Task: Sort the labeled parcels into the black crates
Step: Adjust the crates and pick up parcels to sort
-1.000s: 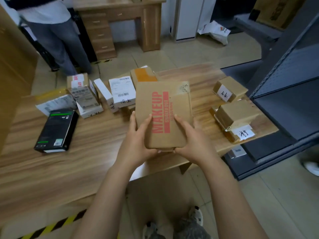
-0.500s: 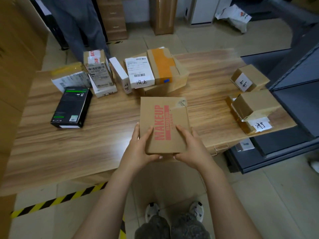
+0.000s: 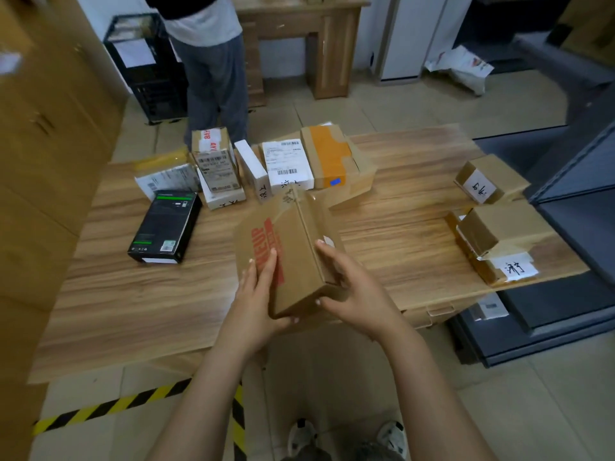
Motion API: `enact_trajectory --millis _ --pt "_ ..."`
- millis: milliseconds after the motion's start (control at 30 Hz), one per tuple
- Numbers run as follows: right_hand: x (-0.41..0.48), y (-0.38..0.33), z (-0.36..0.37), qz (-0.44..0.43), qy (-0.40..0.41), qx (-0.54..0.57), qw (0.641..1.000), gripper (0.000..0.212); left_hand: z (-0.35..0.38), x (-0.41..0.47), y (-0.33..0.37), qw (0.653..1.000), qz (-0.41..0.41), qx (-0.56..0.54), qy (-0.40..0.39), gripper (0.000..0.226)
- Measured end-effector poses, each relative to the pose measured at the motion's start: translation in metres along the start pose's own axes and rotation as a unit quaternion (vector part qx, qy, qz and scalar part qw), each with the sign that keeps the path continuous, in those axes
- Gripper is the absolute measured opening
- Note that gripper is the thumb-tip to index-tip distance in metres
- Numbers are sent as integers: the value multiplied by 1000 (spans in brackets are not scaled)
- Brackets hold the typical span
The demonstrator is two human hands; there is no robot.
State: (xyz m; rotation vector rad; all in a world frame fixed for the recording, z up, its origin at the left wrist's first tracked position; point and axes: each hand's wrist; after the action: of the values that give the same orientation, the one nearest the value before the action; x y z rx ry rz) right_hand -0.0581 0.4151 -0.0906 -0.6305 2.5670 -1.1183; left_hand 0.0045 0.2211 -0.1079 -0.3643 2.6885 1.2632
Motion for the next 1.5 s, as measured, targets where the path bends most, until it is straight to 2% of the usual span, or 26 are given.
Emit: enact_trajectory --millis 67,167,267,433,533,667,767,867,933,1133,1300,1367,1500 --pt "5 4 -1 3 -15 0 1000 89 -7 -3 -2 1000 15 -6 9 125" --pt "9 9 -2 56 -45 -11 997 94 -17 -8 1 999 30 -15 12 120" --pt "10 4 4 46 -65 -24 997 90 -23 -8 9 998 54 -22 0 117" --pt "20 -2 13 31 -25 -13 999 86 -30 -3 9 998 58 -17 10 111" --pt "27 0 11 32 1 0 999 87 -32 -3 0 997 50 -42 34 99" --pt "31 -8 6 6 0 -22 1000 82 -24 -5 -10 995 59 -76 25 84" --pt "35 -1 11 31 -2 -9 999 96 -21 -6 -11 995 55 -81 29 75" --pt "36 7 21 61 -7 36 997 113 -25 -4 -5 995 43 -63 65 62" --pt "36 6 25 65 -11 51 997 116 -28 -4 -3 995 26 -48 79 59" --pt "39 -6 23 3 -22 3 1000 103 -43 -13 -9 994 15 13 109 62" --pt "45 -18 31 -36 -75 13 996 91 -55 -13 -8 996 28 35 80 98" --pt "47 -20 38 -23 -85 7 996 93 -55 -10 -9 996 17 49 68 103" --pt "48 -14 49 57 -104 -23 993 103 -56 -12 -21 998 -1 26 56 102"
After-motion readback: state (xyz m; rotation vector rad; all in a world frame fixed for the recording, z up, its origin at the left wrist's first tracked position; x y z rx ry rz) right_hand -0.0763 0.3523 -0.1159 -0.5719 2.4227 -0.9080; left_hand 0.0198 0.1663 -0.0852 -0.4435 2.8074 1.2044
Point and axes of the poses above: each hand's wrist, its own x-axis towards the middle knuckle, its own z-axis out of the palm, y = z × x, and after that the axes turned 12 degrees about -x, right-handed
